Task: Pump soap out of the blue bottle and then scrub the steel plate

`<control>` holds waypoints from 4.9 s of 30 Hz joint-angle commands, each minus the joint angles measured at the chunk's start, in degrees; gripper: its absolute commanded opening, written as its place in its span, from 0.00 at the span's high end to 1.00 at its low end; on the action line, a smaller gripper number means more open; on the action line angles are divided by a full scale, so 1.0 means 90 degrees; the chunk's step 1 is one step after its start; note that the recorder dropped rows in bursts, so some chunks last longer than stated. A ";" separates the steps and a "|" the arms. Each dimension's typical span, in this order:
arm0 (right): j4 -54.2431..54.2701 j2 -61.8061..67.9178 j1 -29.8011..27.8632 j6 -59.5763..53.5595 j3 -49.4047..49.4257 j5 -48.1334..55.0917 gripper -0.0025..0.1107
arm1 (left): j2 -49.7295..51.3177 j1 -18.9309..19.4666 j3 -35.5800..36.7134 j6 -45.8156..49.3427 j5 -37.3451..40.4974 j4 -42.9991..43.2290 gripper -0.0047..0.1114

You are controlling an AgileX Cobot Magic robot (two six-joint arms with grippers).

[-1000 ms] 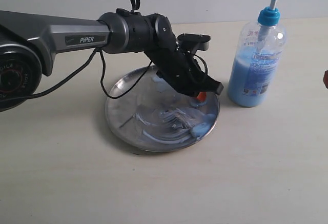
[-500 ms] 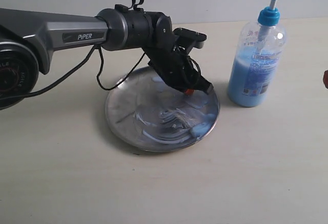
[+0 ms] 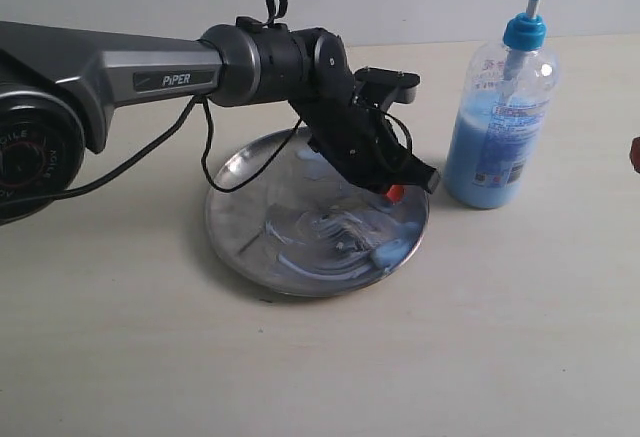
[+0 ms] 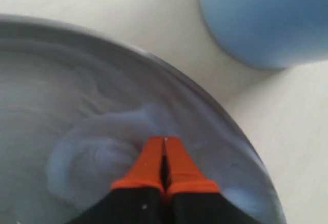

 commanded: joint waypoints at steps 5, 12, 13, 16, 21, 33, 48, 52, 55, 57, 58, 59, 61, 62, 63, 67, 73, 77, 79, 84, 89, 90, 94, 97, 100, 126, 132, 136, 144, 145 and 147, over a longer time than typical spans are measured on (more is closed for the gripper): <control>0.0052 -0.0028 -0.0009 -0.0041 0.0013 -0.0051 0.98 | 0.0052 -0.0019 0.0040 -0.0087 0.0453 0.1119 0.96; 0.0052 -0.0028 -0.0009 -0.0053 0.0013 -0.0039 0.98 | 0.0052 -0.0019 0.0040 -0.0755 -0.0330 0.1609 0.96; 0.0052 -0.0028 -0.0009 -0.0053 0.0013 -0.0039 0.98 | 0.0052 -0.0019 0.0040 -0.0905 -0.0455 0.1595 0.96; 0.0052 -0.0028 -0.0009 -0.0053 0.0013 -0.0039 0.98 | 0.0052 -0.0019 0.0040 -0.1045 -0.0673 0.1318 0.96; 0.0052 -0.0028 -0.0009 -0.0053 0.0013 -0.0039 0.98 | 0.0052 -0.0019 0.0040 -0.0503 -0.0575 0.0078 0.96; 0.0083 -0.0028 -0.0009 -0.0065 0.0013 -0.0039 0.98 | 0.0052 -0.0004 0.0040 -0.0256 0.0332 0.1018 0.96; 0.0094 -0.0028 -0.0009 -0.0065 0.0013 -0.0039 0.98 | 0.0052 -0.0004 0.0040 -0.0970 -0.0603 0.1189 0.96; 0.0094 -0.0028 -0.0009 -0.0065 0.0013 -0.0039 0.98 | 0.0052 -0.0004 0.0040 -0.0683 -0.0604 0.0373 0.96; 0.0096 -0.0028 -0.0009 -0.0065 0.0013 -0.0025 0.98 | 0.0052 -0.0004 0.0040 -0.0340 -0.0370 -0.0084 0.96; 0.0096 -0.0028 -0.0009 -0.0065 0.0013 -0.0012 0.98 | 0.0052 -0.0004 0.0040 -0.0118 -0.0088 -0.0181 0.96; 0.0096 -0.0028 -0.0009 -0.0065 0.0013 -0.0012 0.98 | 0.0052 -0.0004 0.0040 -0.0035 0.0036 -0.0169 0.96; 0.0096 -0.0028 -0.0009 -0.0065 0.0013 -0.0012 0.98 | 0.0052 -0.0004 0.0040 0.0045 0.0175 -0.0095 0.96; 0.0096 -0.0028 -0.0009 -0.0065 0.0013 -0.0012 0.98 | 0.0052 -0.0004 0.0040 0.0062 0.0366 0.0207 0.96; 0.0096 -0.0028 -0.0009 -0.0065 0.0013 -0.0012 0.98 | 0.0052 -0.0004 0.0040 0.0062 0.0436 0.0425 0.96; 0.0096 -0.0028 -0.0009 -0.0065 0.0013 -0.0012 0.98 | 0.0052 -0.0004 0.0040 0.0012 0.0462 0.0632 0.96; 0.0096 -0.0028 -0.0009 -0.0065 0.0013 -0.0012 0.98 | 0.0052 -0.0004 0.0040 -0.0350 0.0388 0.1366 0.96; 0.0096 -0.0028 -0.0009 -0.0065 0.0013 -0.0012 0.98 | 0.0052 -0.0004 0.0040 -0.0731 -0.0130 0.1594 0.96; 0.0096 -0.0028 -0.0009 -0.0065 0.0013 -0.0012 0.98 | 0.0052 -0.0004 0.0040 -0.0971 -0.0424 0.1343 0.96; 0.0096 -0.0028 -0.0009 -0.0065 0.0013 -0.0012 0.98 | 0.0052 -0.0004 0.0040 -0.0910 -0.0440 0.0927 0.96; 0.0096 -0.0028 -0.0009 -0.0065 0.0013 -0.0012 0.98 | 0.0052 -0.0004 0.0040 -0.0365 -0.0119 0.0070 0.96; 0.0084 -0.0028 -0.0009 -0.0065 0.0013 -0.0012 0.98 | 0.0027 -0.0004 0.0040 -0.0348 0.0188 0.0435 0.96; 0.0084 -0.0028 -0.0009 -0.0065 0.0013 -0.0012 0.98 | 0.0002 -0.0004 0.0040 -0.0348 0.0188 0.0503 0.96; 0.0054 -0.0028 -0.0009 -0.0065 0.0013 -0.0055 0.98 | -0.0235 -0.0004 0.0040 -0.0359 0.0020 0.0586 0.96; 0.0039 -0.0028 -0.0009 -0.0065 0.0013 -0.0067 0.98 | -0.0502 -0.0004 0.0040 -0.0410 -0.0126 0.0739 0.96; 0.0026 -0.0028 -0.0009 -0.0065 0.0013 -0.0093 0.98 | -0.0804 0.0064 0.0040 -0.0566 -0.0194 0.0798 0.96; -0.0551 -0.0082 -0.0009 0.0046 0.0205 -0.0276 0.98 | -0.3019 0.0739 0.0303 -0.1218 0.1296 0.0446 0.96; -0.1268 -0.0656 -0.0009 0.0663 0.0261 -0.0265 0.98 | -0.4466 0.0739 0.1520 -0.1054 0.1221 0.0446 0.96; -0.1301 -0.1304 -0.0009 0.0663 0.0412 -0.0368 0.98 | -0.5506 0.0739 0.2386 -0.0885 0.0984 0.0460 0.96; -0.1639 -0.2577 -0.0009 0.0811 0.0781 -0.0573 0.98 | -0.7520 0.0739 0.3773 -0.0854 0.0604 0.0460 0.96; -0.1639 -0.2682 -0.0009 0.0811 0.0826 -0.0642 0.98 | -0.7725 0.0739 0.3912 -0.0854 0.0536 0.0460 0.96; -0.1656 -0.2826 -0.0009 0.0811 0.0855 -0.0670 0.98 | -0.8104 0.0739 0.4187 -0.0854 0.0440 0.0460 0.96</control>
